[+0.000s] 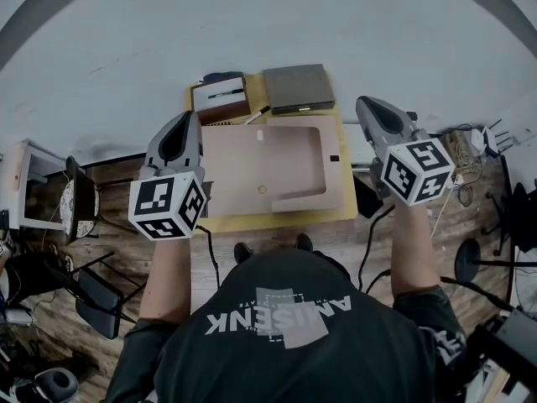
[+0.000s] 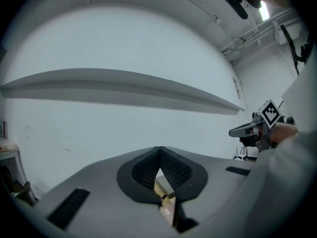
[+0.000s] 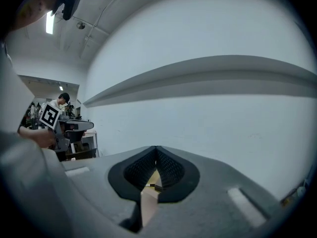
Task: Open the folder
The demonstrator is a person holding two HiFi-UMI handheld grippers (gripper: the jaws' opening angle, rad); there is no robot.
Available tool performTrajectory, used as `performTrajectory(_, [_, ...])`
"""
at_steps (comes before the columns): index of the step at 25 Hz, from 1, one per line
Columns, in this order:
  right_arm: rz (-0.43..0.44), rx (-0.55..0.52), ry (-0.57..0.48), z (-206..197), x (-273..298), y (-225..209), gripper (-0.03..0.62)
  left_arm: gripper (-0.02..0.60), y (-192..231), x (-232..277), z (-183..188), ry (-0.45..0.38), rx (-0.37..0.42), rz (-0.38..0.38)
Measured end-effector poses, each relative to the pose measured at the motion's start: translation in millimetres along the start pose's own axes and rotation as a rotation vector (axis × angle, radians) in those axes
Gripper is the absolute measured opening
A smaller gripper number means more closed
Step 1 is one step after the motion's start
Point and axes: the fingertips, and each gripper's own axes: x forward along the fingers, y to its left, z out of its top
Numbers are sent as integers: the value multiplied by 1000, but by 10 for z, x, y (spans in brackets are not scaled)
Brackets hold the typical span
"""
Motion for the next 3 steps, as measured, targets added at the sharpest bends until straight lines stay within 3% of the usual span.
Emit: performTrajectory(3, [22, 4, -4, -8, 4, 45, 6, 2, 10, -2, 19, -16, -4, -3])
